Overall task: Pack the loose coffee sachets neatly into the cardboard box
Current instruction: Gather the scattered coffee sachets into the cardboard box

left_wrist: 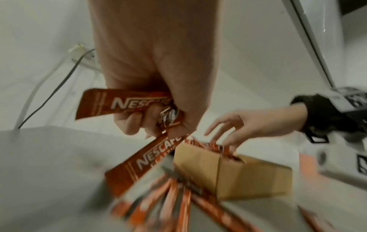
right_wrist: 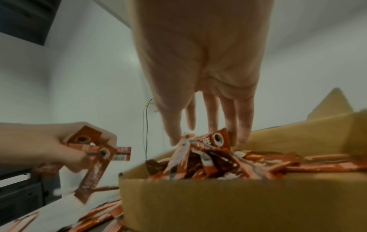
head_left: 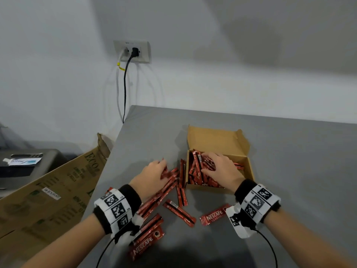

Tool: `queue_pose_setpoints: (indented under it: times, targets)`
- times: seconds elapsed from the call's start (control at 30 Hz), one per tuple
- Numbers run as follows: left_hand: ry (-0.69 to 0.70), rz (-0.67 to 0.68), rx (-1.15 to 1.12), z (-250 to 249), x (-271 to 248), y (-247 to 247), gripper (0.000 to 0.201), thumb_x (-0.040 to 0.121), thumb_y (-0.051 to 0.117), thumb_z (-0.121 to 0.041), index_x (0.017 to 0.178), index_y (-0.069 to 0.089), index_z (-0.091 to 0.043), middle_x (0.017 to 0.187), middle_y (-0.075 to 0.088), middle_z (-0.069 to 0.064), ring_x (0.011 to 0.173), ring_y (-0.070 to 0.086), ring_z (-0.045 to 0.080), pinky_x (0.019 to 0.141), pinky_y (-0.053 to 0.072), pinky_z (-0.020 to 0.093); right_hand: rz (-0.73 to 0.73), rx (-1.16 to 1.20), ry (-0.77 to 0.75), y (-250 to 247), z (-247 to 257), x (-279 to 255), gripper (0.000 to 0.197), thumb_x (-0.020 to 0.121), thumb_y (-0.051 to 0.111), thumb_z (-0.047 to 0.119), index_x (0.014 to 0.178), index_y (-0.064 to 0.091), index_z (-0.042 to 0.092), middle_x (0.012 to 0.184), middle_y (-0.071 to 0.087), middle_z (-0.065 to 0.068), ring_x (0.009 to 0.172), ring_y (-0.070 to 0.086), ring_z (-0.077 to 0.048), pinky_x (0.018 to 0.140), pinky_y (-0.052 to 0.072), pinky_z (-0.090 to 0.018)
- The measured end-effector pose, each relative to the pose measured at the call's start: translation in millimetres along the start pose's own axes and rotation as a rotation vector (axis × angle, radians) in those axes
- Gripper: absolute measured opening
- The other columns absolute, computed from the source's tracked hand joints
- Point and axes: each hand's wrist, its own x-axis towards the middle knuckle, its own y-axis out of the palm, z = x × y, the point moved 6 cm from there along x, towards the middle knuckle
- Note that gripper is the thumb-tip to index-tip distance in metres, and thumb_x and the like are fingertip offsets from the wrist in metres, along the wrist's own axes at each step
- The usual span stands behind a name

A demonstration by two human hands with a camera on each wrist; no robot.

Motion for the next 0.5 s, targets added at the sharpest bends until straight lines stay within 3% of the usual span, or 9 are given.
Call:
queue_pose_setpoints:
  times: [0.07, 0.13, 0.17, 0.23, 0.3, 0.4, 0.5]
  targets:
    - [0.031, -0.071, -0.039, -10.2, 4.8, -18.5, 0.014, 0.091, 0.052, -0.014, 0.084, 0.040, -0.016, 0.084, 0.045, -0.001, 0.072, 0.044, 0.014, 0.064, 0.034, 0.021, -0.036, 0.021, -0.041, -10.5, -3.7, -8.4, 0.042, 0.087, 0.063, 0.030, 0.126, 0.050, 0.023, 0.122, 0.055, 0.004, 0.113, 0.050, -0.011, 0.097, 0.041, -0.025]
    - [0.077, -0.136, -0.092, -24.8, 8.9, -36.0, 0.017, 0.090, 0.053, -0.012, 0.079, 0.041, -0.016, 0.082, 0.047, 0.000, 0.069, 0.044, 0.014, 0.062, 0.037, 0.021, -0.090, -0.019, -0.136, -21.3, -1.1, -21.0, 0.031, 0.084, 0.066, 0.030, 0.114, 0.057, 0.023, 0.108, 0.056, 0.010, 0.098, 0.052, -0.003, 0.087, 0.043, -0.019]
    - [0.103, -0.158, -0.113, -33.3, 11.5, -43.2, 0.019, 0.089, 0.053, -0.010, 0.076, 0.041, -0.017, 0.081, 0.047, -0.001, 0.068, 0.044, 0.014, 0.060, 0.037, 0.019, -0.065, -0.027, -0.205, -22.3, 2.7, -28.3, 0.025, 0.082, 0.068, 0.029, 0.105, 0.061, 0.023, 0.097, 0.055, 0.013, 0.086, 0.051, 0.002, 0.078, 0.044, -0.016]
    - [0.159, -0.201, -0.154, -51.4, 18.8, -53.1, 0.023, 0.089, 0.054, -0.009, 0.074, 0.040, -0.020, 0.077, 0.045, -0.004, 0.064, 0.042, 0.009, 0.056, 0.033, 0.016, 0.131, -0.035, -0.296, -11.4, 9.1, -44.2, 0.020, 0.081, 0.070, 0.027, 0.099, 0.064, 0.021, 0.085, 0.052, 0.017, 0.068, 0.048, 0.007, 0.065, 0.040, -0.011]
    - [0.225, -0.222, -0.186, -70.8, 26.7, -53.8, 0.020, 0.089, 0.054, -0.011, 0.078, 0.040, -0.020, 0.078, 0.043, -0.008, 0.062, 0.039, 0.005, 0.055, 0.035, 0.013, 0.355, -0.123, -0.294, 10.9, 6.8, -57.9, 0.029, 0.082, 0.068, 0.028, 0.110, 0.062, 0.021, 0.097, 0.054, 0.014, 0.075, 0.048, 0.009, 0.070, 0.040, -0.007]
    - [0.357, -0.101, -0.102, -98.0, 37.5, -26.2, 0.012, 0.091, 0.051, -0.010, 0.089, 0.042, -0.017, 0.088, 0.043, -0.006, 0.065, 0.038, 0.002, 0.059, 0.037, 0.011, 0.461, -0.256, -0.264, 36.4, -4.5, -67.9, 0.042, 0.084, 0.066, 0.028, 0.123, 0.055, 0.021, 0.120, 0.053, 0.007, 0.105, 0.051, -0.003, 0.093, 0.042, -0.018]
    - [0.462, 0.027, 0.039, -105.6, 45.2, 4.1, 0.013, 0.092, 0.047, -0.006, 0.104, 0.049, -0.008, 0.099, 0.048, 0.003, 0.075, 0.047, 0.010, 0.069, 0.044, 0.021, 0.486, -0.274, -0.217, 47.3, -11.5, -69.3, 0.032, 0.083, 0.066, 0.024, 0.113, 0.059, 0.018, 0.110, 0.051, 0.005, 0.097, 0.053, -0.010, 0.085, 0.042, -0.019]
